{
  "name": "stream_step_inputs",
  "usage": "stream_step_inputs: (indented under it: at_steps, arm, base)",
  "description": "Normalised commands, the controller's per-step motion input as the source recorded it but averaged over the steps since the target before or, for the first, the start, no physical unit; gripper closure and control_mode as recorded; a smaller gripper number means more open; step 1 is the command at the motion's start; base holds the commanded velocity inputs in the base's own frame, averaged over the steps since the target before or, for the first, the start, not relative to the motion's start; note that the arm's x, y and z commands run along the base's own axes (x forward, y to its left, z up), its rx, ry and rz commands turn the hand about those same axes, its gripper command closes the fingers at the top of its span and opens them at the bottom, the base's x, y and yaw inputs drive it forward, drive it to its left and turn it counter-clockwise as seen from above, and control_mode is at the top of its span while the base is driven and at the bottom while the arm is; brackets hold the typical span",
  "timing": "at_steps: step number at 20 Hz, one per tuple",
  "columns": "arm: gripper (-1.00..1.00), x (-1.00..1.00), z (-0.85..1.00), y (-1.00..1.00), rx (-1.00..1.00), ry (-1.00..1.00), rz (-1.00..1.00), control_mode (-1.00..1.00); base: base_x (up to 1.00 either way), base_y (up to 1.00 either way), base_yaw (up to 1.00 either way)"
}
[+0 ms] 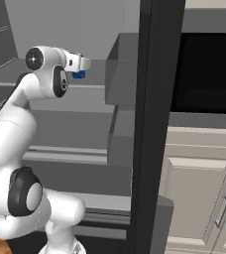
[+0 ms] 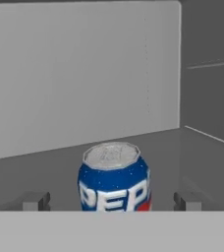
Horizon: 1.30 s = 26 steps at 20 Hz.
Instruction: Open the fridge, grab two sodas, and place both sodas inside the bowl with ice on the dining counter.
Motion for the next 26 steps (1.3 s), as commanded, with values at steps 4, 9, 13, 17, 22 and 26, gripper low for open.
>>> stream_step_inputs:
  at_steps: [4,9,13,17,22,26]
  arm:
    - [-1.00,0.17,-0.10,-0.01,0.00,0.00,0.00,-1.00]
    - [-1.00,0.17,-0.11,-0.02,0.00,0.00,0.00,-1.00]
    - [1.00,0.25,-0.12,0.00,0.00,0.00,0.00,-1.00]
    - [1.00,0.13,-0.09,0.00,0.00,0.00,0.00,-1.00]
    - [1.00,-0.06,-0.02,0.00,0.00,0.01,0.00,-1.00]
    - [1.00,-0.57,0.02,0.12,0.04,-0.01,-0.06,-1.00]
  base:
    - [0.00,0.00,0.00]
    - [0.00,0.00,0.00]
    - [0.00,0.00,0.00]
    - [0.00,0.00,0.00]
    - [0.00,0.00,0.00]
    - [0.00,0.00,0.00]
